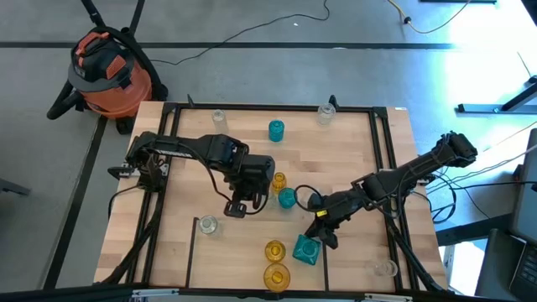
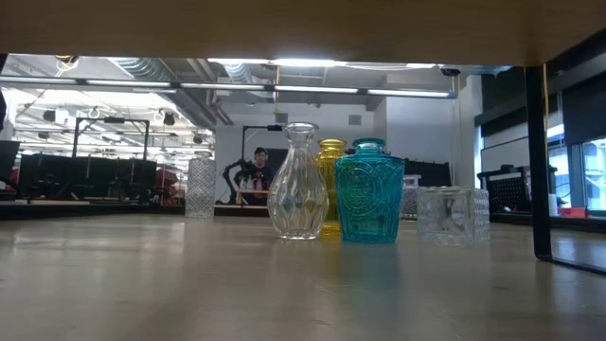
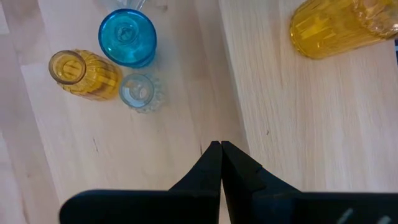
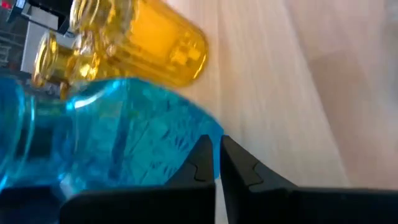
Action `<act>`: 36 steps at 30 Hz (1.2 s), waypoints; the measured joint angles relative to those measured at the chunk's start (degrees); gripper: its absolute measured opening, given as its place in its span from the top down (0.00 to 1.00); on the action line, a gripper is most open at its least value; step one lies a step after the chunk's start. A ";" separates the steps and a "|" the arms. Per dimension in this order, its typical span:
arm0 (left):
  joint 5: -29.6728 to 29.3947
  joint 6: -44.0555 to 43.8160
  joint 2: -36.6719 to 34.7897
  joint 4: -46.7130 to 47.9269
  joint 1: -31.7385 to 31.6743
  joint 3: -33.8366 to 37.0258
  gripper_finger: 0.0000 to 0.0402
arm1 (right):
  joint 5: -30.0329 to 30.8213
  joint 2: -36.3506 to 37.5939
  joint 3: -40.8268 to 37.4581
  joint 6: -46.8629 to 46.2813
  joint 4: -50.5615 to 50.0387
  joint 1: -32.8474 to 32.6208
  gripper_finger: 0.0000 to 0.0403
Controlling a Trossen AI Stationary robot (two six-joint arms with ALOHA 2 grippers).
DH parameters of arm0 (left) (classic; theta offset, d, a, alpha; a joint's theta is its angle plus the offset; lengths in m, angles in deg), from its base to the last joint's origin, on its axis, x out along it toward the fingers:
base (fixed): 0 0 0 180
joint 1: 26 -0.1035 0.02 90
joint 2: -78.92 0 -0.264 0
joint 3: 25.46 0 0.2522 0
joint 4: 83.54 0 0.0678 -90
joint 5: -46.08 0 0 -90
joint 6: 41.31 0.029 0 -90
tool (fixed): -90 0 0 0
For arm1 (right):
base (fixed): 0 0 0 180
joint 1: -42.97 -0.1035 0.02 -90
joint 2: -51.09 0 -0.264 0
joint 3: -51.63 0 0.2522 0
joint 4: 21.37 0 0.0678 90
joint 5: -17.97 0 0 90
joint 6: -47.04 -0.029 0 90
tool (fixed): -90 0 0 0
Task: Sort vases onto shelf
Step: Adjust the vases on the shelf
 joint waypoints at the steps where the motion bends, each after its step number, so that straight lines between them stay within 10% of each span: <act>1: 0.00 0.00 0.00 -0.23 0.00 0.00 1.00 | 0.08 -0.18 0.00 0.61 0.79 0.02 1.00; 36: 0.25 1.99 0.02 -1.03 0.00 0.00 1.00 | -9.13 -5.33 0.04 -0.88 12.40 0.40 1.00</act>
